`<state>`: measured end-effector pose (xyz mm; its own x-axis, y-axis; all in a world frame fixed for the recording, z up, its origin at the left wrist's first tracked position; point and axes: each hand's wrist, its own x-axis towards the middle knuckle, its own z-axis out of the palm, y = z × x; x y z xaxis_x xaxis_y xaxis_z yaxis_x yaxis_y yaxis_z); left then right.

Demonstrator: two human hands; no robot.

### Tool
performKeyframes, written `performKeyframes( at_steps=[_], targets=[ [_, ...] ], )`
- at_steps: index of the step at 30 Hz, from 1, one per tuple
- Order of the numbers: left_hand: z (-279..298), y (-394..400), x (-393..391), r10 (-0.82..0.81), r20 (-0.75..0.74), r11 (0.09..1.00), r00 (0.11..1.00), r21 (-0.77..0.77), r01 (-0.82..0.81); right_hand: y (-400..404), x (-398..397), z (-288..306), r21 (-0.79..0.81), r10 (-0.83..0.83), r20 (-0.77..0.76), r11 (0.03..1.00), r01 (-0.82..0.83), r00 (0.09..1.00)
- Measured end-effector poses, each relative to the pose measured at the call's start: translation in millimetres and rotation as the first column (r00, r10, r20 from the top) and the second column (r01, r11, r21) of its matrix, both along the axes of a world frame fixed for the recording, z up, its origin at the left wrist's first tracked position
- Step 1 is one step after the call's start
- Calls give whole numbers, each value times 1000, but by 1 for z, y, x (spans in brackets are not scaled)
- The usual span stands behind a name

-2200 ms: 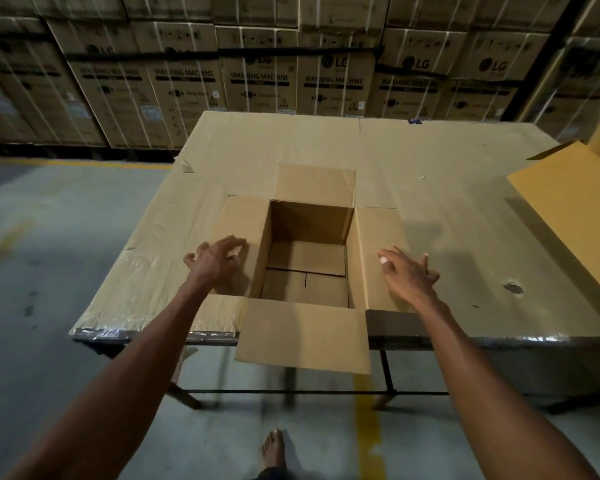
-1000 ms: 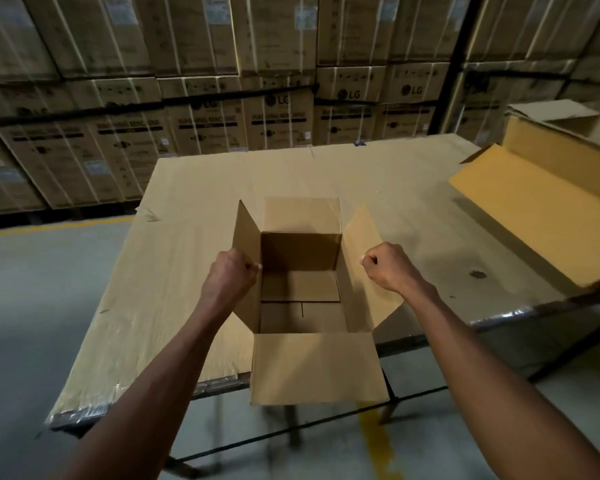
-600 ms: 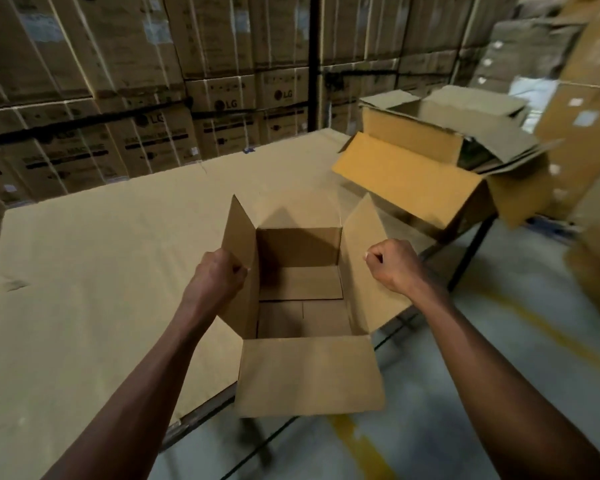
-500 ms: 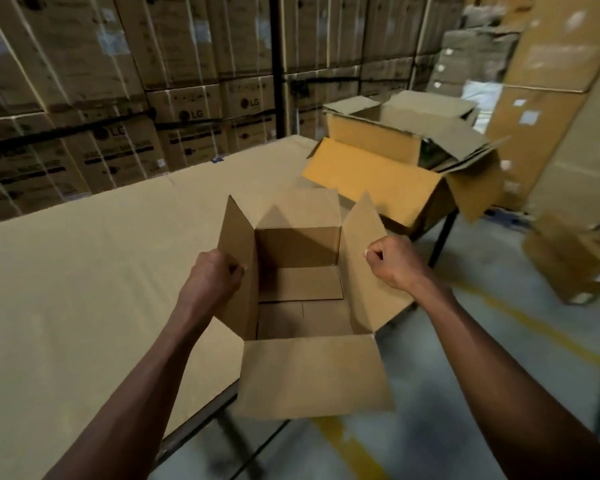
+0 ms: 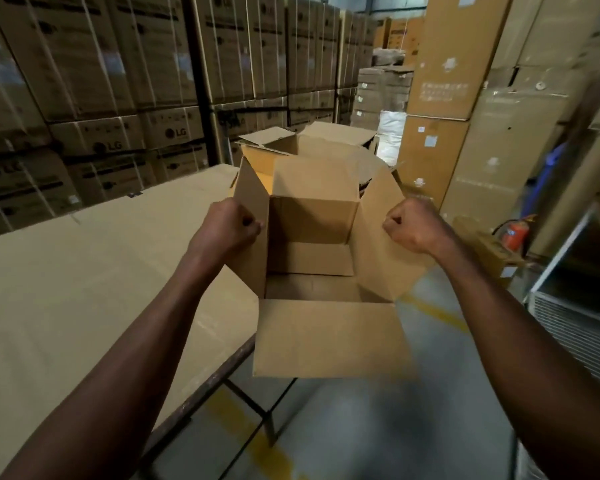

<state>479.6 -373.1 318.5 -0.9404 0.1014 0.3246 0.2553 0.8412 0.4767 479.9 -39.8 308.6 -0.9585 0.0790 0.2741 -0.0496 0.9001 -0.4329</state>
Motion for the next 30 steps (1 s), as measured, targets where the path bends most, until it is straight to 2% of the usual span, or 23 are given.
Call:
performKeyframes(
  at_steps=[7, 13, 30],
  targets=[
    [49, 93, -56, -70, -80, 997, 994, -19, 69, 86, -38, 59, 29, -59, -109, 998, 62, 992],
    [95, 140, -122, -97, -166, 995, 981, -4, 97, 136, -91, 102, 43, -90, -187, 994, 99, 978],
    [145, 230, -384, -84, -300, 994, 950, 37, 99, 199, -344, 167, 30, -122, -286, 990, 136, 950]
  ],
)
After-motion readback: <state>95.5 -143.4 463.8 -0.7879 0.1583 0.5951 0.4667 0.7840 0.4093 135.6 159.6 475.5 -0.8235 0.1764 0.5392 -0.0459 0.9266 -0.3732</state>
